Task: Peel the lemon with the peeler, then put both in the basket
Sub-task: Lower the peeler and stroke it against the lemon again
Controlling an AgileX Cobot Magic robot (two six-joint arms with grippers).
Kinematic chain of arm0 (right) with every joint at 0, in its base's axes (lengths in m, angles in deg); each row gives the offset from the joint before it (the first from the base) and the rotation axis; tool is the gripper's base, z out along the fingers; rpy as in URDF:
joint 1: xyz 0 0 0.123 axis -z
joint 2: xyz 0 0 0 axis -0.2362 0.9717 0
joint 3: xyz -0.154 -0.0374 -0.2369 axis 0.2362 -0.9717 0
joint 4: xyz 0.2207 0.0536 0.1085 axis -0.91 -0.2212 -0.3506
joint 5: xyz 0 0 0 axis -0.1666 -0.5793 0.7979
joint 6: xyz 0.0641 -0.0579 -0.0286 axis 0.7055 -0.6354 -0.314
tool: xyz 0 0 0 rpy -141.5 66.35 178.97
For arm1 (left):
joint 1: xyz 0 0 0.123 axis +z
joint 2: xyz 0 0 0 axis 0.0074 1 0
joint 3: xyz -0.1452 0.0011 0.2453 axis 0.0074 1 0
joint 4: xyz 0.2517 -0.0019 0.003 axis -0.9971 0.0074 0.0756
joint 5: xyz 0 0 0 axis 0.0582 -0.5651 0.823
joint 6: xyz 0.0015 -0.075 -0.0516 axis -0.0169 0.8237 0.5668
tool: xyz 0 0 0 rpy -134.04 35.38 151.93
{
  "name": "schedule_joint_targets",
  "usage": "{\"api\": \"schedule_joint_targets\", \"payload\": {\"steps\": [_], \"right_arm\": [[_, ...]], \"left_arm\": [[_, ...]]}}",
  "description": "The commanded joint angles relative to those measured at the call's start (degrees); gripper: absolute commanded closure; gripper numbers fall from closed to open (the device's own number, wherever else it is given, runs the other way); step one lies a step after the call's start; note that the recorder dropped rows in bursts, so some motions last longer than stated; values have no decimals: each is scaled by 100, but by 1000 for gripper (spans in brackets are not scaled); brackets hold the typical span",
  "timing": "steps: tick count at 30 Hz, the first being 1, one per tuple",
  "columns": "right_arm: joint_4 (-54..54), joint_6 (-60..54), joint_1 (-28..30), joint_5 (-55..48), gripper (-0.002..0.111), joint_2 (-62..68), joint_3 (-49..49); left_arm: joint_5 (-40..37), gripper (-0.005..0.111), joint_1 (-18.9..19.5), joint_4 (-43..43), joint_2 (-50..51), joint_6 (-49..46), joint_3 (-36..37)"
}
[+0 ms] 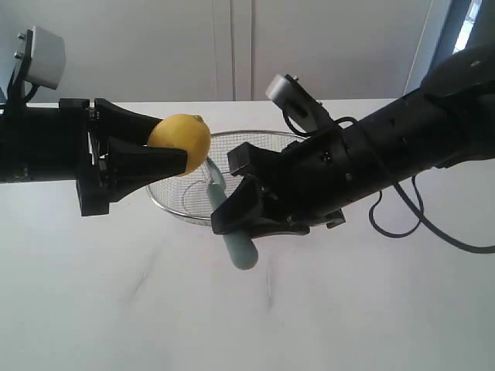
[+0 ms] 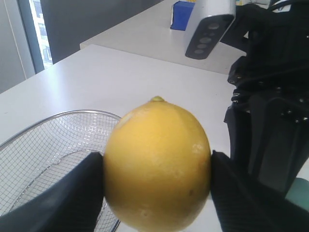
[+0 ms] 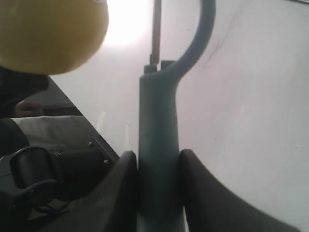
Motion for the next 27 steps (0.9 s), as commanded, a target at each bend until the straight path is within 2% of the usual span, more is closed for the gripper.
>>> {"api": "schedule_joint_targets", "payload": {"steps": [1, 15, 27], "right_arm": [[-145, -139, -6, -80, 108, -21, 30], [-145, -151, -6, -93, 108, -47, 47], [-102, -250, 26, 190, 108, -626, 47]], "left_arm": [[-184, 107, 6, 129, -22, -32, 2], [-184, 107, 6, 129, -22, -32, 2], [-184, 107, 6, 129, -22, -32, 2]]}}
